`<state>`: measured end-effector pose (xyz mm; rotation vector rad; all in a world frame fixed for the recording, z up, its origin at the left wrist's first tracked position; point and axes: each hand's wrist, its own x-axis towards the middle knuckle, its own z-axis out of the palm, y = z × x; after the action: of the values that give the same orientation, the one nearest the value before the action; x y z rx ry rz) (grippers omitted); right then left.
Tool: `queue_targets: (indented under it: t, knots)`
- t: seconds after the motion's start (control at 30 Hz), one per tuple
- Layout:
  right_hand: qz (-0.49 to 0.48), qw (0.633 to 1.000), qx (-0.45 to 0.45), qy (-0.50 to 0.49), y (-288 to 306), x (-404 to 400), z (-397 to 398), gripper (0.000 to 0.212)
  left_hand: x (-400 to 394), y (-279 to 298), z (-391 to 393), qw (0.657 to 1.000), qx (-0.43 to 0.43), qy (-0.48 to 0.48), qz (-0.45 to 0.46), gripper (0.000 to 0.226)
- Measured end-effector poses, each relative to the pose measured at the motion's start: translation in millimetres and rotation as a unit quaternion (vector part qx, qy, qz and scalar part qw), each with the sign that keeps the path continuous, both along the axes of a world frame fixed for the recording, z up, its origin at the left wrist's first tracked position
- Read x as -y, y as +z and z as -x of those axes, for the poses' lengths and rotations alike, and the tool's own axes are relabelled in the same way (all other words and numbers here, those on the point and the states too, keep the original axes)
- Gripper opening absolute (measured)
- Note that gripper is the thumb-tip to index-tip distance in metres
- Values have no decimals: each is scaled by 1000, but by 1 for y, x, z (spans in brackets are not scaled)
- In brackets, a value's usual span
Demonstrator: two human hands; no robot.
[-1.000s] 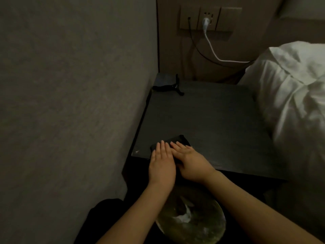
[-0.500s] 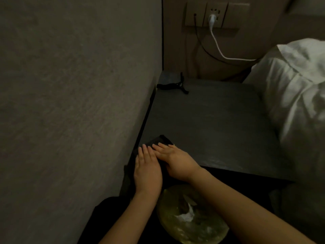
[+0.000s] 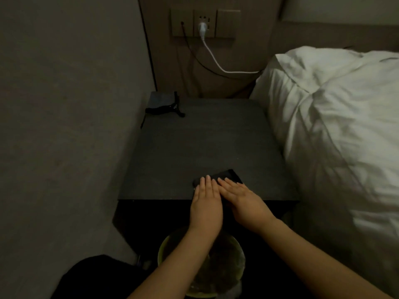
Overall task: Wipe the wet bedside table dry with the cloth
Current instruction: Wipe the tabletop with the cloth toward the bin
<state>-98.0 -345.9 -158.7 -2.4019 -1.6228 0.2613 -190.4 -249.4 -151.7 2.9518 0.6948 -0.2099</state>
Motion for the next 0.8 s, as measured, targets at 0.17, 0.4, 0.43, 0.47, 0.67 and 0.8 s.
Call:
queue_targets:
  t: [0.17,0.4,0.43,0.47,0.67,0.8]
  knots:
    - [6,998,7,-66,-5,41,-20,71,26,-2,-26,996,-13,-91,-12,86]
    - [-31,986,0,-162,-12,77,-22,64,51,-7,-41,984,32,-176,-21,66]
    - [-26,984,-7,-175,-10,83,-26,65,56,-7,-47,982,32,-185,-16,65]
    - [-18,983,-15,-183,-6,87,-31,69,62,-6,-55,981,27,-189,-10,67]
    - [2,972,-100,-213,9,88,-65,73,74,4,-94,983,-1,-180,18,88]
    - [-28,967,-83,-238,6,91,-50,72,73,4,-88,977,6,-212,2,82]
